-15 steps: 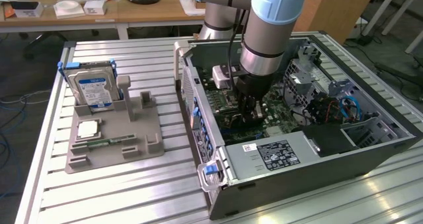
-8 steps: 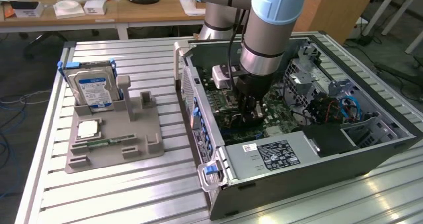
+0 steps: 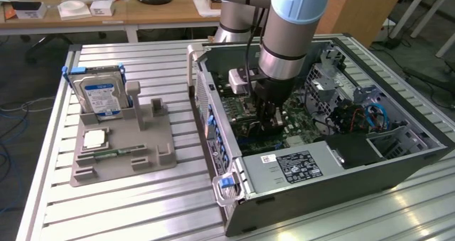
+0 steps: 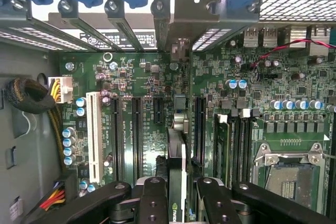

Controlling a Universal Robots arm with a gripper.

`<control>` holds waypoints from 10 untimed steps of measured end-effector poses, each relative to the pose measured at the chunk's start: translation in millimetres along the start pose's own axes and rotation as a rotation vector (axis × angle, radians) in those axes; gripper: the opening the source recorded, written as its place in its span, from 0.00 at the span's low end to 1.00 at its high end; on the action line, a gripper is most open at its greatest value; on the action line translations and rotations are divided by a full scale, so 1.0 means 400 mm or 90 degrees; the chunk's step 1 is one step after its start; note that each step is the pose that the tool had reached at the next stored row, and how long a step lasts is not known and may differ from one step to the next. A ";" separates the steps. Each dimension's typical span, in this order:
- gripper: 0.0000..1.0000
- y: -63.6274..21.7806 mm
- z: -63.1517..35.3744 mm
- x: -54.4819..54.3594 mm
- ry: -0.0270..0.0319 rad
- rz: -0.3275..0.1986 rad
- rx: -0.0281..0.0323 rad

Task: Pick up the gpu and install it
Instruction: 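Insert the gpu into the slot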

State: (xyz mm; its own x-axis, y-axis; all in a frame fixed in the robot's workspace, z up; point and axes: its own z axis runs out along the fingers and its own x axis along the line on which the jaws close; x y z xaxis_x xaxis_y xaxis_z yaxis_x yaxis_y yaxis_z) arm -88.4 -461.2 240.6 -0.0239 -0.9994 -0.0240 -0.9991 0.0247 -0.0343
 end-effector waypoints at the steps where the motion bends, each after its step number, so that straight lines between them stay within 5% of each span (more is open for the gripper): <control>1: 0.26 0.000 0.000 0.000 -0.0001 0.000 0.0000; 10: 0.26 0.000 -0.001 -0.001 0.0001 -0.007 -0.0003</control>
State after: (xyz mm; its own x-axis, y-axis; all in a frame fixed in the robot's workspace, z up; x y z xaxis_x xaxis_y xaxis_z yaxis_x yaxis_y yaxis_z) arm -88.4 -461.0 240.9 -0.0135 -0.9996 -0.0235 -0.9993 0.0143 -0.0342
